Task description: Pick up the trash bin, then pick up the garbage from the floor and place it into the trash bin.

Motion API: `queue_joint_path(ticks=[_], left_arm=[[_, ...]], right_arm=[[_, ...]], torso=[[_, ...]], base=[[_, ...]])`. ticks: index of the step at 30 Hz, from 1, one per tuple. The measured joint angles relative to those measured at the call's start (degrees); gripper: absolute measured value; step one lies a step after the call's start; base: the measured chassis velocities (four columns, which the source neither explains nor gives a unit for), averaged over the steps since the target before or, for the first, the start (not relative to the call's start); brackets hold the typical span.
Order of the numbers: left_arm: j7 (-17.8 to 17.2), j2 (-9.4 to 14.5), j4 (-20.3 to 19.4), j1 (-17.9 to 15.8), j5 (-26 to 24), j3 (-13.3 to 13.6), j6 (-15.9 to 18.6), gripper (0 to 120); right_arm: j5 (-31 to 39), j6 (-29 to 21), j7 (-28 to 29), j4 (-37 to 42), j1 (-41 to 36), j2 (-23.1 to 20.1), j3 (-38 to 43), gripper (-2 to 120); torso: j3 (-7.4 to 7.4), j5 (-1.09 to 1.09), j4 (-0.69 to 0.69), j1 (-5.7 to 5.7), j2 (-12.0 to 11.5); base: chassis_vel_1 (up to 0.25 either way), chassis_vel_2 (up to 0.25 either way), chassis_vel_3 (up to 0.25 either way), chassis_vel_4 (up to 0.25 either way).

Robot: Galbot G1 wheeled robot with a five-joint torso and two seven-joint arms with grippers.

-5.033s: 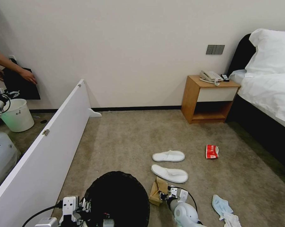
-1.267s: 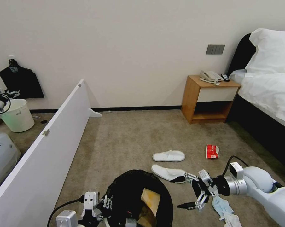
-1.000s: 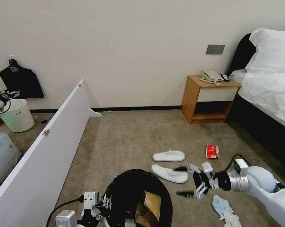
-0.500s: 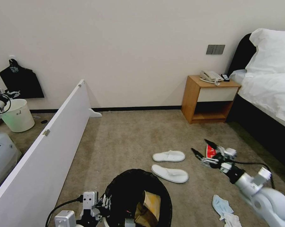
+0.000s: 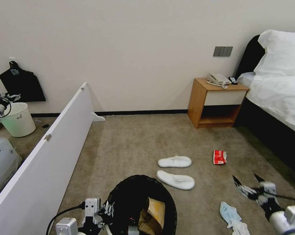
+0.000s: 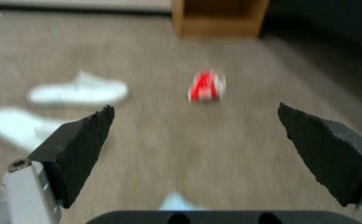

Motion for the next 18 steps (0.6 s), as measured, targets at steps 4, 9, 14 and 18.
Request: queue_joint_path(ticks=[4,9,14,18], left_arm=[[0.0,0.0,0.0,0.1,0.0,-0.1,0.0,4],[0.0,0.0,0.0,0.2,0.0,-0.3,0.0,4],[0.0,0.1,-0.3,0.5,0.1,-0.4,0.0,4],[0.0,0.1,-0.4,0.6,0.1,-0.5,0.0,4]], right_arm=[[0.8,-3.0,0.1,-3.3,-0.5,1.9,-0.8,100],[2.2,-7.4,-0.9,-10.5,1.9,3.6,-2.4,100],[0.1,-8.3,-2.4,-24.5,9.0,6.3,-4.8,100],[-0.4,-8.3,-2.8,-28.9,11.5,7.2,-5.4,100]], torso=[[0.00,0.00,0.03,0.00,0.0],[0.00,0.00,0.02,0.00,0.0],[0.01,0.02,0.03,0.00,0.0],[0.01,0.01,0.02,0.00,0.0]], base=[[0.000,0.000,0.000,0.000],[0.000,0.000,0.000,0.000],[0.000,0.000,0.000,0.000],[0.000,0.000,0.000,0.000]])
